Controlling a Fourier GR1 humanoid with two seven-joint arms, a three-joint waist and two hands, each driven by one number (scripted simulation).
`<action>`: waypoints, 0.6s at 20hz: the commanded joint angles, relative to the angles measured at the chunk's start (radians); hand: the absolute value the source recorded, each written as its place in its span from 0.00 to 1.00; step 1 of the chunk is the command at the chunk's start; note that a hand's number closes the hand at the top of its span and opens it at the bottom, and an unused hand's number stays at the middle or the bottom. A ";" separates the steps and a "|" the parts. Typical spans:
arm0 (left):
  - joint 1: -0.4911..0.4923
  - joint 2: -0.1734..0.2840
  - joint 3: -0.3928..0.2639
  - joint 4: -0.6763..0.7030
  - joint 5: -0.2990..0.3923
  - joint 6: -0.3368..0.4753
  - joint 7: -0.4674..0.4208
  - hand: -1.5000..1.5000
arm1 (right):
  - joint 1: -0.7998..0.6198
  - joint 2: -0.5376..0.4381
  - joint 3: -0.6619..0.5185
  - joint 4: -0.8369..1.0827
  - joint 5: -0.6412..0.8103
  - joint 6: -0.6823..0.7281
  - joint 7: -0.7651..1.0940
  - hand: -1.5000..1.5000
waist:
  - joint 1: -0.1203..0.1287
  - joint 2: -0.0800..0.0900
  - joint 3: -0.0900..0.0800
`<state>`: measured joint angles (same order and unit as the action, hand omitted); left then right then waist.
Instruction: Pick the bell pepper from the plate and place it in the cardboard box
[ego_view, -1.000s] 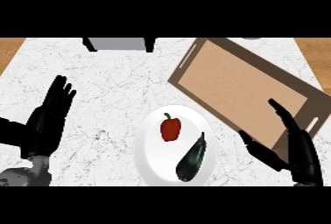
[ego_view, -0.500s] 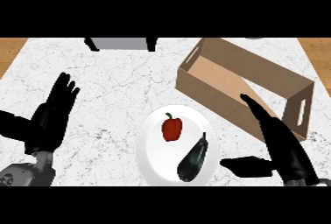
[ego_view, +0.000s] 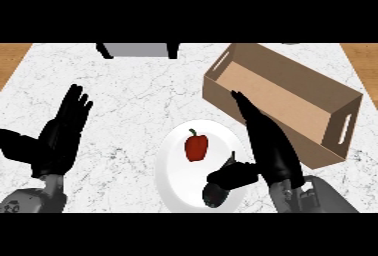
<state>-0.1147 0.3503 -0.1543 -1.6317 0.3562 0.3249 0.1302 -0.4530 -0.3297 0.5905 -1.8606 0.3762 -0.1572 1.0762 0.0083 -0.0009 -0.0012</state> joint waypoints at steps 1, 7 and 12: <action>0.000 0.016 0.053 0.002 0.022 -0.035 0.008 0.50 | 0.005 0.043 0.011 0.017 0.047 0.049 0.141 0.00 | -0.006 -0.001 0.001; 0.047 0.015 0.051 -0.054 0.005 -0.055 0.037 0.50 | 0.010 0.207 0.042 0.154 0.130 0.010 0.107 0.00 | 0.000 0.000 0.001; 0.046 -0.061 -0.006 -0.087 -0.088 0.016 0.052 0.50 | 0.011 0.249 -0.027 0.245 0.158 0.033 0.036 0.00 | -0.002 0.000 0.001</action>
<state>-0.1083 0.3159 -0.1284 -1.6470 0.3148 0.3033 0.1548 -0.4540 -0.1243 0.5774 -1.6766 0.4919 -0.1213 1.0720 0.0044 -0.0005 -0.0004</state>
